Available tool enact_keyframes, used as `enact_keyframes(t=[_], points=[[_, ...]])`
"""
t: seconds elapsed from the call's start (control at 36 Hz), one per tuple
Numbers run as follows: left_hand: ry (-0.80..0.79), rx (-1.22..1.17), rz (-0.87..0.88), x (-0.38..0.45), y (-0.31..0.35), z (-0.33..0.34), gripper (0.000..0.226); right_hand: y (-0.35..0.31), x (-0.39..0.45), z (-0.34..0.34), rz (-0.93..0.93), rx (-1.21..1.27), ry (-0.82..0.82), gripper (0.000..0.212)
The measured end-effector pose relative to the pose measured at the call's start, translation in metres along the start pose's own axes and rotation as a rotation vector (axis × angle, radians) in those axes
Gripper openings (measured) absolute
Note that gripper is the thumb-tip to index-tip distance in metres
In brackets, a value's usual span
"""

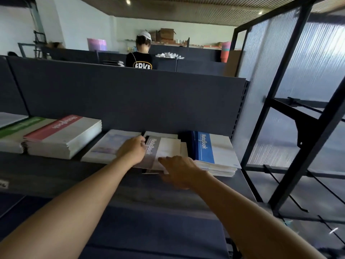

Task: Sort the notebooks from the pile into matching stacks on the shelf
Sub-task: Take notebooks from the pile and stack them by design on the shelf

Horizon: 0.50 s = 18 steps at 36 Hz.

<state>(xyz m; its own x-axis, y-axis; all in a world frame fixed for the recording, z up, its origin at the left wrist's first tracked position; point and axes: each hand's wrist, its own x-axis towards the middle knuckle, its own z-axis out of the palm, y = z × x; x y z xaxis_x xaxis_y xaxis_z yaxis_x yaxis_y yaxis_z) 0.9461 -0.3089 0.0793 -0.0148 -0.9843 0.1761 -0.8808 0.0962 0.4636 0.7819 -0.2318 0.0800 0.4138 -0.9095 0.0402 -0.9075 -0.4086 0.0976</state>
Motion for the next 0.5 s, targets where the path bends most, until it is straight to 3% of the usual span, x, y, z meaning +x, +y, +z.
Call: enact_keyframes(t=[0.08,0.25,0.39,0.5], points=[[0.052,0.031,-0.064,-0.011,-0.014,-0.007,0.030,-0.011,0.001,0.000,-0.057,-0.100,0.040,0.038],[0.069,0.103,-0.061,-0.038,-0.042,-0.018,0.027,-0.026,0.009,-0.001,-0.026,-0.207,0.060,0.051],[0.077,0.115,-0.075,-0.060,-0.062,-0.038,0.026,-0.035,0.014,-0.029,0.073,-0.043,0.170,0.043],[0.114,0.122,-0.095,-0.075,-0.080,-0.056,0.028,-0.047,0.021,-0.048,0.085,0.022,0.295,0.049]])
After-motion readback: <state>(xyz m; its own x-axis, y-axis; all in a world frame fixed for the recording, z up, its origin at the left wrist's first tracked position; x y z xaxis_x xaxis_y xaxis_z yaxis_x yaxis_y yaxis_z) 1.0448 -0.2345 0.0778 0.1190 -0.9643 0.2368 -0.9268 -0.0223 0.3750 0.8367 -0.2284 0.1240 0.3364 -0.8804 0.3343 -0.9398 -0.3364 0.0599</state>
